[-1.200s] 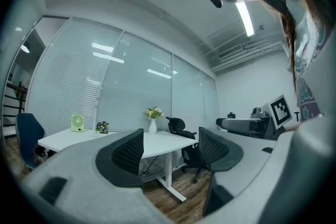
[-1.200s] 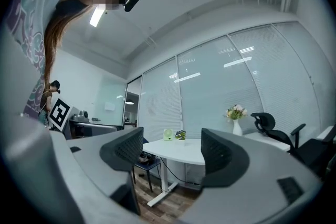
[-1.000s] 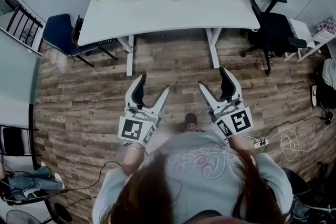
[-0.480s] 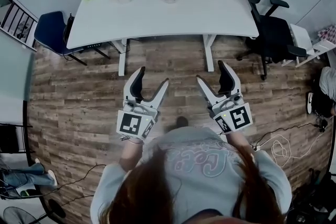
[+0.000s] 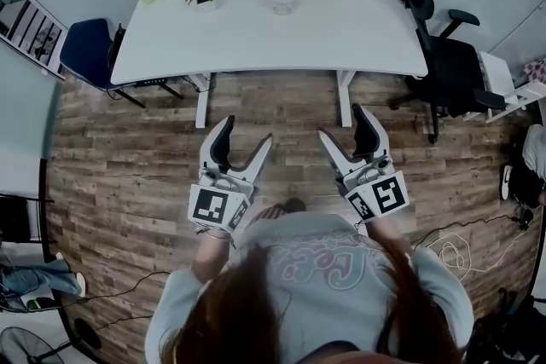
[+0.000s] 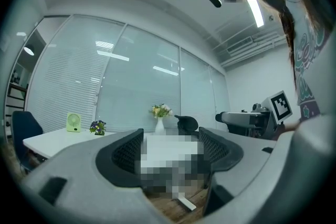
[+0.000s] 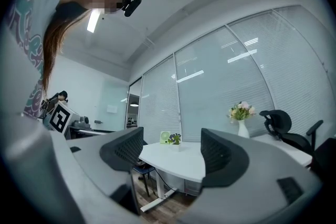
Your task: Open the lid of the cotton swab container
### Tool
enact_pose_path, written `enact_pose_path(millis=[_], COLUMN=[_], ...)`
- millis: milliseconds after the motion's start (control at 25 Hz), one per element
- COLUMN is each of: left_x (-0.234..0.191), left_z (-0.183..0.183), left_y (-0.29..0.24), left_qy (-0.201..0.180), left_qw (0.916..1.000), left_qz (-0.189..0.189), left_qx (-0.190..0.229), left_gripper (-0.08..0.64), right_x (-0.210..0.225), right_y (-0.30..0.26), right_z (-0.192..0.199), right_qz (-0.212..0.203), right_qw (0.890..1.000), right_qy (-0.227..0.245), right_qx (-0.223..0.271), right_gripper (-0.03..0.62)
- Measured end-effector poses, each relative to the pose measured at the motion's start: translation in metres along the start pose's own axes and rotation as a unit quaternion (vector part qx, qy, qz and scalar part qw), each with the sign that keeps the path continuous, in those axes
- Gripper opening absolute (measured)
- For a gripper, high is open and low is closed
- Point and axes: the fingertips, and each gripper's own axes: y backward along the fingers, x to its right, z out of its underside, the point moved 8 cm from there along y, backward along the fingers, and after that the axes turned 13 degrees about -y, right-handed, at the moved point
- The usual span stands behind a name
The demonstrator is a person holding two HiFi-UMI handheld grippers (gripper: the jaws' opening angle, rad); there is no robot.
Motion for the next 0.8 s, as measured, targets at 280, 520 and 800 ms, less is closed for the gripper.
enact_pose_path(millis=[280,520,800], left_x=[-0.003,-0.006,0.005], left_z=[-0.008,-0.007,-0.009], left_y=[-0.013,-0.007,-0.011], left_qy=[-0.006,-0.007,-0.006], left_qw=[0.9999,1.0000,0.9998], left_qz=[-0.001,-0.004,-0.015], left_qx=[0.011,0.006,0.013], left_gripper=[0.301,0.301,0.301], right_x=[0.003,0.000,0.009], right_y=[-0.010,-0.011,0.001], right_z=[-0.002,-0.007,-0.005], right_qz=[-0.002,-0.006,-0.007], right_qw=[1.000,1.000,1.000], right_qy=[-0.006,0.000,0.001], right_qx=[-0.002,0.009,0.003], right_gripper=[0.330,0.330,0.330])
